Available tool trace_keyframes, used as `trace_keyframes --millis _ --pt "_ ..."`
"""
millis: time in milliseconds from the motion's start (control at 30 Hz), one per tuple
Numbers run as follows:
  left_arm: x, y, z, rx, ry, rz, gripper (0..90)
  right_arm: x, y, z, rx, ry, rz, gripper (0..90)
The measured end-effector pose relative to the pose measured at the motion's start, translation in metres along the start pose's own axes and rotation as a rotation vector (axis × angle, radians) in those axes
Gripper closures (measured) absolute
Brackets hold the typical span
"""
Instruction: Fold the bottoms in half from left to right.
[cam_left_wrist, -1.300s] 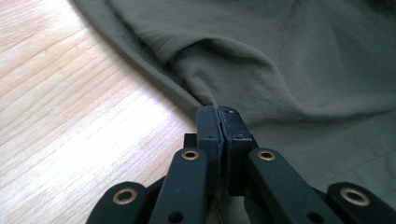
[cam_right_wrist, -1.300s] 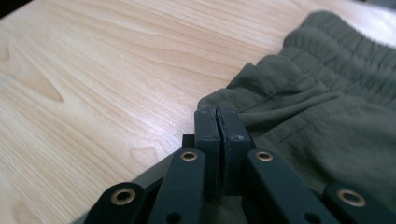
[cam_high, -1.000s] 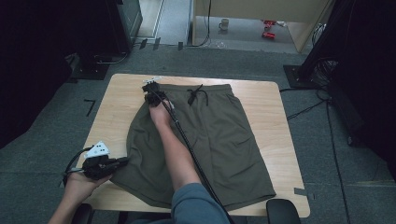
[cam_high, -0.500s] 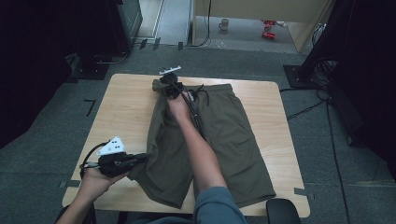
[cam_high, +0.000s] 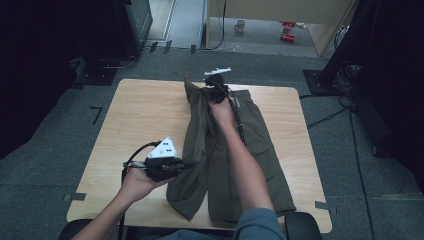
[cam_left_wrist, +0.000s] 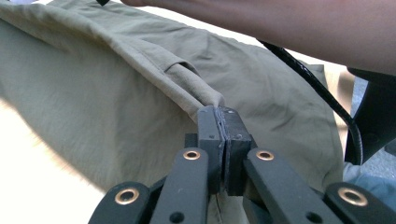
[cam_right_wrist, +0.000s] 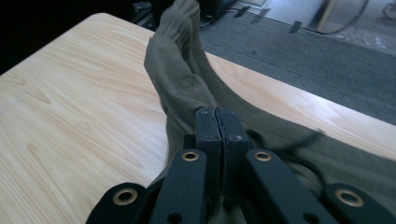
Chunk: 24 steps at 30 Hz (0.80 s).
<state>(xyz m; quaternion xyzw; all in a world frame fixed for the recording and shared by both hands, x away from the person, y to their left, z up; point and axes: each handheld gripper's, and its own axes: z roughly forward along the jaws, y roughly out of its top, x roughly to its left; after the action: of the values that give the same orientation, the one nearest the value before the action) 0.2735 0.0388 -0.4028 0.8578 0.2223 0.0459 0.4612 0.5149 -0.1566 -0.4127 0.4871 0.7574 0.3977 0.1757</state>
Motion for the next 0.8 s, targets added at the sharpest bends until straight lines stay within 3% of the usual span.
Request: trace_keyframes --millis 167,300,400,467,500,533,567,633,667,767,800 --pt "-0.011 0.018 0.026 0.007 -0.033 0.031 89.4 -0.034 -0.014 -0.018 0.01 -0.024 0.024 88.7" --pt "-0.024 0.04 0.041 -0.012 -0.05 0.077 89.4 -0.058 -0.025 -0.037 0.003 -0.059 0.016 88.9" --pt "-0.034 0.057 0.054 -0.042 -0.068 0.093 89.4 -0.086 -0.033 -0.055 0.019 -0.099 0.036 88.8" --pt "-0.039 0.062 0.066 -0.067 -0.077 0.094 89.3 -0.09 -0.036 -0.058 0.012 -0.108 0.03 88.7" --pt "-0.042 0.062 0.076 -0.075 -0.085 0.088 89.3 -0.096 -0.039 -0.061 0.013 -0.123 0.032 88.7" --pt "-0.048 0.057 0.103 -0.044 -0.101 0.081 89.2 -0.109 -0.048 -0.063 0.045 -0.149 0.033 88.5" --pt "-0.048 0.057 0.103 -0.044 -0.101 0.081 89.2 -0.114 -0.053 -0.063 0.058 -0.163 0.034 88.5" --pt "-0.053 0.047 0.129 0.004 -0.111 0.085 89.2 -0.124 -0.064 -0.061 0.094 -0.173 0.038 88.4" --pt "-0.054 0.042 0.14 0.027 -0.124 0.08 89.2 -0.124 -0.064 -0.061 0.094 -0.173 0.038 88.4" --pt "-0.058 0.024 0.168 0.095 -0.126 0.094 89.1 -0.135 -0.088 -0.054 0.102 -0.19 0.01 88.2" --pt "-0.056 0.014 0.179 0.122 -0.154 0.063 89.0 -0.138 -0.093 -0.052 0.1 -0.195 0.013 88.2"
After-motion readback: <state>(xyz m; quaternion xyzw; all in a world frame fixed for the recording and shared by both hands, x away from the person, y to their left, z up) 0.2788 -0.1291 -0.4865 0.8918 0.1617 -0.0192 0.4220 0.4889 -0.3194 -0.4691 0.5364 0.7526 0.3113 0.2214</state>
